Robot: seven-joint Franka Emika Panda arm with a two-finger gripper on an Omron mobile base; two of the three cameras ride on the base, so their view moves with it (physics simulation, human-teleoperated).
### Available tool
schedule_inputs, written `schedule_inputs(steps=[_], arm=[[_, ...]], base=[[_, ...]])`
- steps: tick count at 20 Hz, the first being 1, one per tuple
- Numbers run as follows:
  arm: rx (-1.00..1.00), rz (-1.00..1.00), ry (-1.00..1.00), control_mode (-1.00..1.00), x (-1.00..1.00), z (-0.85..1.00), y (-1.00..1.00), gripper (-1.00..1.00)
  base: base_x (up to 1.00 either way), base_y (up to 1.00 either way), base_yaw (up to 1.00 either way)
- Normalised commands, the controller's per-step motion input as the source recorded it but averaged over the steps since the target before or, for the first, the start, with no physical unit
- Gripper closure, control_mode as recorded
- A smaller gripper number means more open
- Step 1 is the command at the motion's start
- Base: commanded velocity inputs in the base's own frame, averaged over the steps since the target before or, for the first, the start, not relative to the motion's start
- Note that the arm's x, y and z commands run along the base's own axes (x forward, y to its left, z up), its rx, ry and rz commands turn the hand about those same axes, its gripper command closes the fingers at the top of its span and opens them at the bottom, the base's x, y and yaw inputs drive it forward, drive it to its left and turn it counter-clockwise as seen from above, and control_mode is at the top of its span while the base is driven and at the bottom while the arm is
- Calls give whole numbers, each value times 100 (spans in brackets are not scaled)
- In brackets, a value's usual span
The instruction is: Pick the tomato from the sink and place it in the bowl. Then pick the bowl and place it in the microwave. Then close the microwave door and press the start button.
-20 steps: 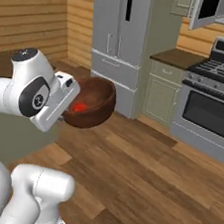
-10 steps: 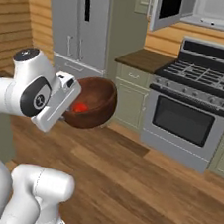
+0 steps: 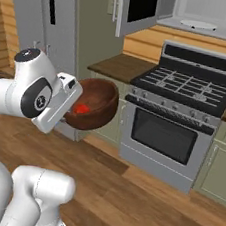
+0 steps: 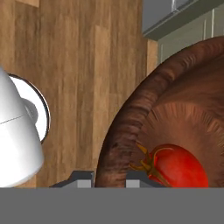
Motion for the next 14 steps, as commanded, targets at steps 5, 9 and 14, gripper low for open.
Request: schedule_inputs(steps=[5,9,14], arm=[[0,0,0,100,0,0,0,100],[0,0,0,100,0,0,0,100],[0,0,0,100,0,0,0,100]], base=[[100,-69,6],[100,-59,1],[100,-40,3]])
